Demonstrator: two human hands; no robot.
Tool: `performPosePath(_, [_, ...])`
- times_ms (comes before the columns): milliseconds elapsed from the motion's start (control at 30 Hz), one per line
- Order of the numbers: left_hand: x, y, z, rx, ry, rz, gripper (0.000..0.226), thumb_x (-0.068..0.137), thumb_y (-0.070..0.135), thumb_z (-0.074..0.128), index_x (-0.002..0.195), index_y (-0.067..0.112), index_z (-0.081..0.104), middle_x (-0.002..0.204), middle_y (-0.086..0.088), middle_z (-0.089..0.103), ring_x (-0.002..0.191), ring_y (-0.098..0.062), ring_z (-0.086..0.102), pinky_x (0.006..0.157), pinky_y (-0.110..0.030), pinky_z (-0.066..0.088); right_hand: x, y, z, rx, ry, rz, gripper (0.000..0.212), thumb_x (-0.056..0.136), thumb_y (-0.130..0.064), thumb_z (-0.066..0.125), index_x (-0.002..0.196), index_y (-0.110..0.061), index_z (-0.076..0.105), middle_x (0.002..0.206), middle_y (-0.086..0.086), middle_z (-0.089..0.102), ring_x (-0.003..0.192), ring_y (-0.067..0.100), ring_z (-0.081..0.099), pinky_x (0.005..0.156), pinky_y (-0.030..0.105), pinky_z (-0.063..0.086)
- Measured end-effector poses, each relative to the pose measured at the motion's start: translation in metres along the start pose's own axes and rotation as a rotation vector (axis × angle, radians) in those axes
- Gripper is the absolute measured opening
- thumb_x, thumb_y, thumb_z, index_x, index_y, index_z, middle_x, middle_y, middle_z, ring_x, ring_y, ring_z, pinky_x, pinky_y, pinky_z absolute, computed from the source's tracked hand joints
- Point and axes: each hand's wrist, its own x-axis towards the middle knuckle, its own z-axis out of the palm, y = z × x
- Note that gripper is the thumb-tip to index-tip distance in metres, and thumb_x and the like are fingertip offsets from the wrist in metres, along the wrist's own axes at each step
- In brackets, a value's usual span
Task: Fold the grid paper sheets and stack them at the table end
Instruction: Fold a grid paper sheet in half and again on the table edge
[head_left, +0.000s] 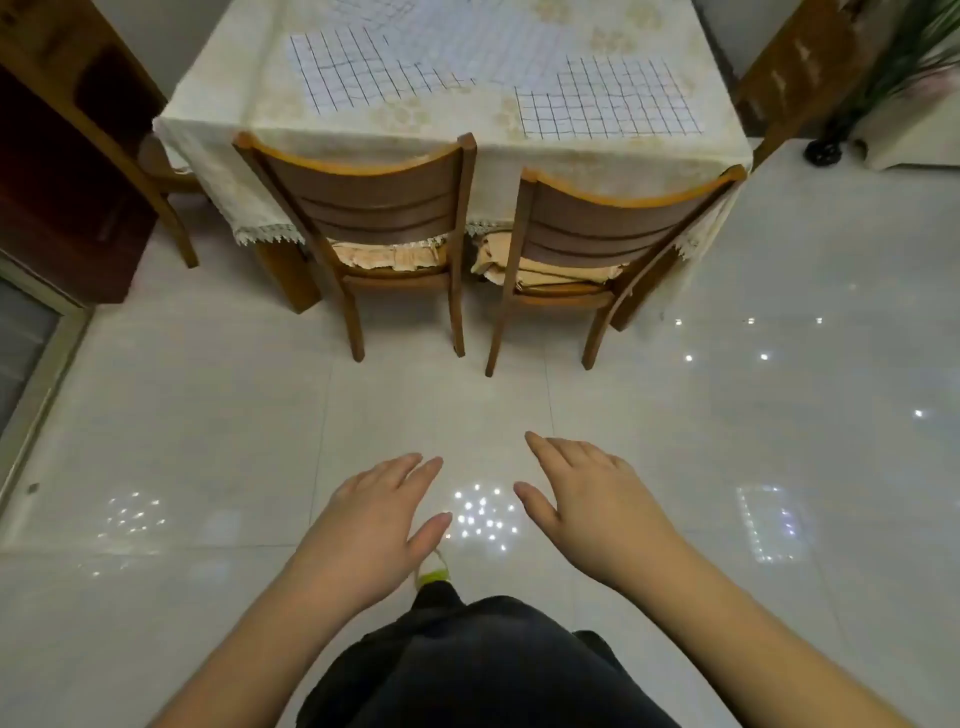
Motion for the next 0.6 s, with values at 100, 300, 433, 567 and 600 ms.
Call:
performPosePath(100, [0.027, -0.024, -0.019, 0.032, 0.071, 0.042, 0.062, 0.099, 0.055, 0.028, 0.153, 0.033, 0.008, 0.160, 0.008, 0.014, 0.146, -0.011, 0.016, 0.117, -0.030, 0.015, 0.035, -0.010, -0.015, 0.027, 0.082, 0.017, 0.061, 0.100, -0.053, 0.022, 0.153, -0.026, 0.012, 0.156, -0.005, 0.029, 0.141, 0.016, 0.028, 0.114, 0.033, 0.023])
performPosePath(300, [0.081, -0.043, -0.057, 0.104, 0.117, 0.065, 0.061, 0.099, 0.054, 0.028, 0.153, 0.032, 0.009, 0.160, 0.005, 0.016, 0.145, -0.014, 0.019, 0.116, -0.035, 0.021, 0.090, -0.028, -0.040, 0.034, 0.106, 0.019, 0.059, 0.101, -0.050, 0.024, 0.153, -0.025, 0.014, 0.155, -0.003, 0.030, 0.141, 0.017, 0.028, 0.114, 0.033, 0.023])
performPosePath(433, [0.110, -0.046, -0.069, 0.068, 0.097, 0.049, 0.062, 0.098, 0.055, 0.028, 0.153, 0.033, 0.008, 0.160, 0.006, 0.015, 0.146, -0.014, 0.018, 0.116, -0.036, 0.022, 0.119, -0.023, -0.057, 0.032, 0.116, 0.014, 0.054, 0.102, -0.045, 0.025, 0.152, -0.026, 0.019, 0.154, -0.005, 0.032, 0.138, 0.015, 0.032, 0.111, 0.030, 0.025])
performPosePath(567, [0.149, -0.044, -0.085, 0.047, 0.073, 0.042, 0.062, 0.098, 0.056, 0.028, 0.152, 0.033, 0.010, 0.161, 0.006, 0.014, 0.146, -0.014, 0.017, 0.117, -0.036, 0.022, 0.154, -0.007, -0.075, 0.060, 0.141, 0.020, 0.053, 0.102, -0.046, 0.026, 0.151, -0.027, 0.022, 0.152, -0.006, 0.035, 0.137, 0.015, 0.035, 0.111, 0.030, 0.027])
performPosePath(600, [0.160, -0.043, -0.090, 0.045, 0.068, 0.043, 0.062, 0.098, 0.056, 0.028, 0.152, 0.033, 0.011, 0.161, 0.006, 0.014, 0.146, -0.014, 0.018, 0.117, -0.036, 0.022, 0.164, -0.002, -0.080, 0.069, 0.141, 0.019, 0.053, 0.102, -0.046, 0.026, 0.151, -0.027, 0.023, 0.152, -0.006, 0.036, 0.137, 0.015, 0.035, 0.111, 0.030, 0.027])
